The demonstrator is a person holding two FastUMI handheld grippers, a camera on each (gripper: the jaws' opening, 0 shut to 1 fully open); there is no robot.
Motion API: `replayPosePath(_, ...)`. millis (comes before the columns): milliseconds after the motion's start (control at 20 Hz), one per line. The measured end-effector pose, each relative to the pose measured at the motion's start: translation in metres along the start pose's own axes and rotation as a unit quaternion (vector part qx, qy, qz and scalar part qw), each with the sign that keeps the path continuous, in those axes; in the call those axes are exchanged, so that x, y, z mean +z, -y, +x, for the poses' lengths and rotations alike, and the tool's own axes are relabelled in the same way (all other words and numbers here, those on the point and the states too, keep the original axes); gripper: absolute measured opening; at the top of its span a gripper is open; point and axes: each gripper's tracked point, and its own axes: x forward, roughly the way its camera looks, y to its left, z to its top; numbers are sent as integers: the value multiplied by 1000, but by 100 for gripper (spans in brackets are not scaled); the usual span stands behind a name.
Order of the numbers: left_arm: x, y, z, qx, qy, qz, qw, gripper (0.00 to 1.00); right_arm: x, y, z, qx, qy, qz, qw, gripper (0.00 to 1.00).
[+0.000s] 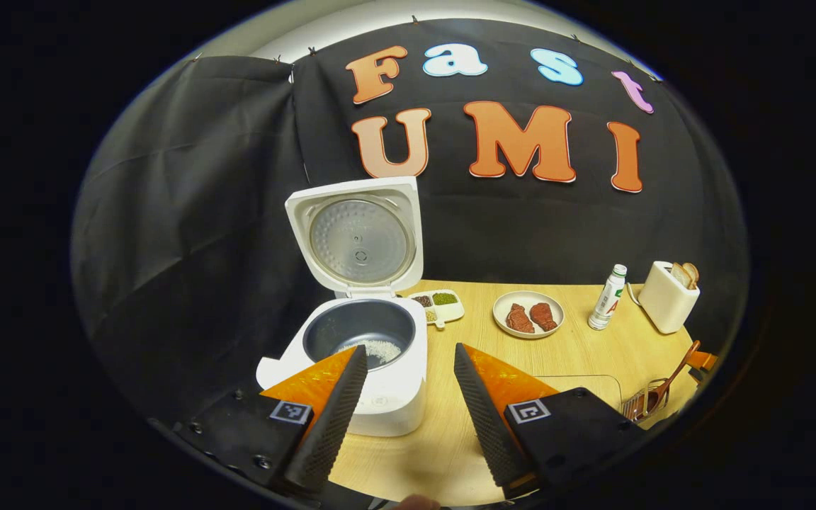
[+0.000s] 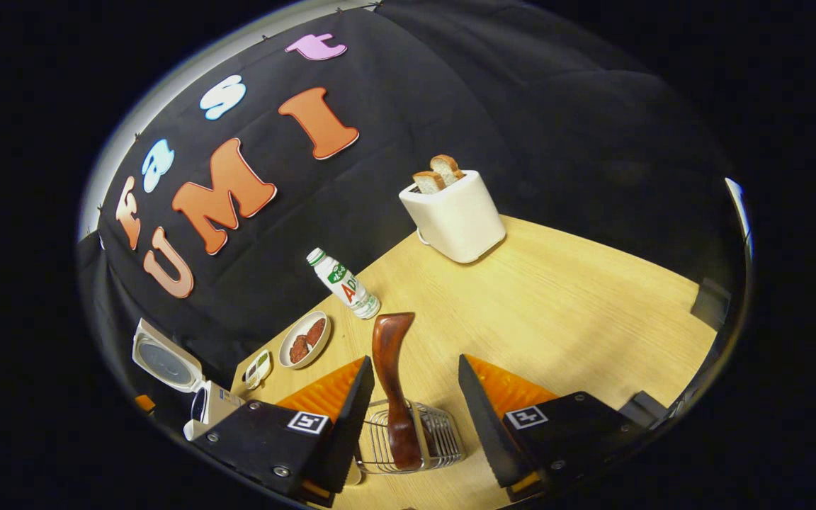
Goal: Close the left gripper, press the button to open the rice cooker; take a wooden spoon from the chopstick holder with the right hand, scoop a spoonful of rice and pour it into the rice cooker, then put the wooden spoon back into the chopstick holder.
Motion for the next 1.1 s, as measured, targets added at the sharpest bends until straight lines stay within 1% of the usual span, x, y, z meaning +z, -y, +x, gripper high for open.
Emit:
replayPosePath(150,24,-19,10,13,18,-7,1000,84,30,10,-14,-13,29,-18,999,82)
replayPosePath(250,49,-32,21,25,36,-10,999,85,58,13,-26,-24,56,-46,997,85)
replayPosePath(350,76,-44,31,30,51,-16,998,85,87,6,-39,-28,84,-82,993,86)
replayPosePath(450,103,-54,39,28,61,-23,997,86,110,-7,-54,-22,104,-123,987,87)
replayPosePath(500,116,-61,42,28,67,-26,997,87,117,-16,-62,-14,107,-144,984,88)
replayPosePath(550,134,-67,47,26,78,-31,996,85,123,-25,-69,-8,115,-164,980,88)
replayPosePath(650,166,-79,58,29,98,-38,994,85,136,-44,-86,6,131,-196,972,88)
replayPosePath(700,179,-86,64,35,106,-40,993,85,139,-52,-95,10,140,-208,968,88)
replayPosePath(800,203,-88,80,26,119,-43,992,87,144,-62,-114,15,154,-227,962,90)
replayPosePath(900,220,-89,100,22,123,-38,991,92,149,-64,-130,9,163,-237,958,92)
replayPosePath(950,230,-90,110,21,126,-33,991,99,152,-63,-137,4,169,-240,956,92)
replayPosePath(1100,253,-94,143,15,128,-27,991,99,162,-52,-164,-19,189,-251,949,93)
